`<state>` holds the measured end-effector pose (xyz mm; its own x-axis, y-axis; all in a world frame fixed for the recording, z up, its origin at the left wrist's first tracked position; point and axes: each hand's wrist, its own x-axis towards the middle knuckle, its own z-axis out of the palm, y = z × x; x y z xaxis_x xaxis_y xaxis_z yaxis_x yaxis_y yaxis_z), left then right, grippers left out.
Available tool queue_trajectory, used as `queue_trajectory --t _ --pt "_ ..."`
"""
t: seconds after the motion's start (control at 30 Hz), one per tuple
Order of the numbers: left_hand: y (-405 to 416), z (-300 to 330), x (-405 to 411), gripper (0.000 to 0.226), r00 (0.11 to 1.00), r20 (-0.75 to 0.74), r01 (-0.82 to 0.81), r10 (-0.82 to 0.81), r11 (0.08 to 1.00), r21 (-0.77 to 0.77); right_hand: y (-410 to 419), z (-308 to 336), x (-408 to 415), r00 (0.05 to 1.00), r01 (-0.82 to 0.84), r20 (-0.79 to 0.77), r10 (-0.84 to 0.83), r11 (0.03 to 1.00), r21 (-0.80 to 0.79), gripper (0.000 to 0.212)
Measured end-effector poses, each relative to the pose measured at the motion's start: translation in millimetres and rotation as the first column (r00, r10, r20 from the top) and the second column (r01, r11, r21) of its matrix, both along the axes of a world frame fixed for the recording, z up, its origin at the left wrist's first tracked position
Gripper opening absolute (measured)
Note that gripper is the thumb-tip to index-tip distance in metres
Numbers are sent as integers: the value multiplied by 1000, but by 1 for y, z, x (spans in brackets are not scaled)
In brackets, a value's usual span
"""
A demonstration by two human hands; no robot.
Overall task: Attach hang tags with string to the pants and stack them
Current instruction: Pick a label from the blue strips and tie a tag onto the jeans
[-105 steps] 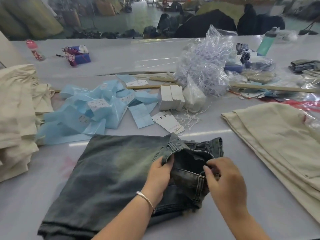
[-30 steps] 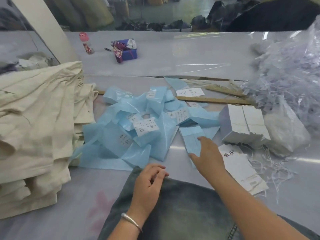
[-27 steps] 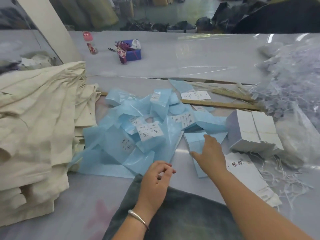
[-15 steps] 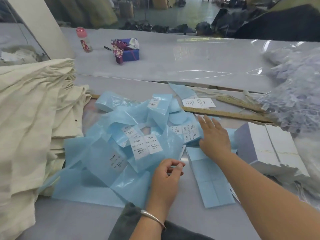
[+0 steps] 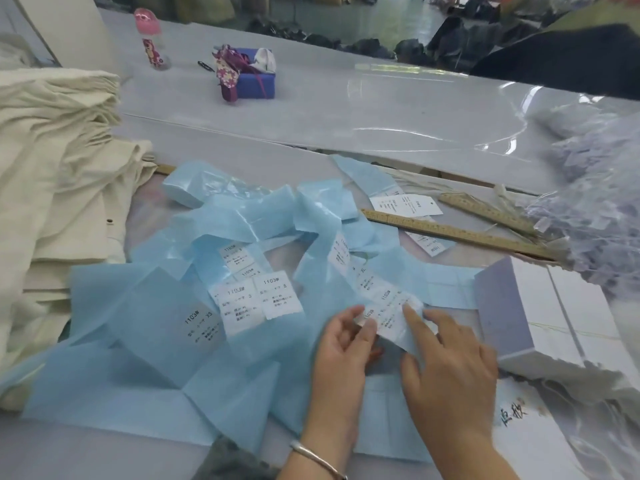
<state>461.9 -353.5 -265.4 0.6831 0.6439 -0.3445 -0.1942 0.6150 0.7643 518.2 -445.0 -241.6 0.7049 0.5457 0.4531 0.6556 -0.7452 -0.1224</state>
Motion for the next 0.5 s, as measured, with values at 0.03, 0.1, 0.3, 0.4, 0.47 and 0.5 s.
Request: queue_trajectory --t 0.03,0.1,0.3,0.4,0.47,0.5 --pt "3 -3 -2 20 999 -4 -36 36 998 42 -3 1 -7 1000 -15 -16 15 1000 -7 50" --pt "8 -6 -4 24 997 -14 -77 80 988 130 -7 3 -20 995 -62 -77 61 998 -10 48" --pt "9 4 -12 33 999 45 -22 11 970 243 -10 27 -20 967 -172 -149 208 959 224 21" --pt "10 7 -18 33 996 69 36 -54 969 244 -4 40 -1 912 -236 -269 310 932 274 22" --pt "10 9 -21 32 994 70 58 -79 965 257 1 47 9 846 -330 -364 390 918 219 38" --pt "10 10 -21 33 993 73 68 -89 964 259 4 49 13 815 -369 -408 411 912 179 41"
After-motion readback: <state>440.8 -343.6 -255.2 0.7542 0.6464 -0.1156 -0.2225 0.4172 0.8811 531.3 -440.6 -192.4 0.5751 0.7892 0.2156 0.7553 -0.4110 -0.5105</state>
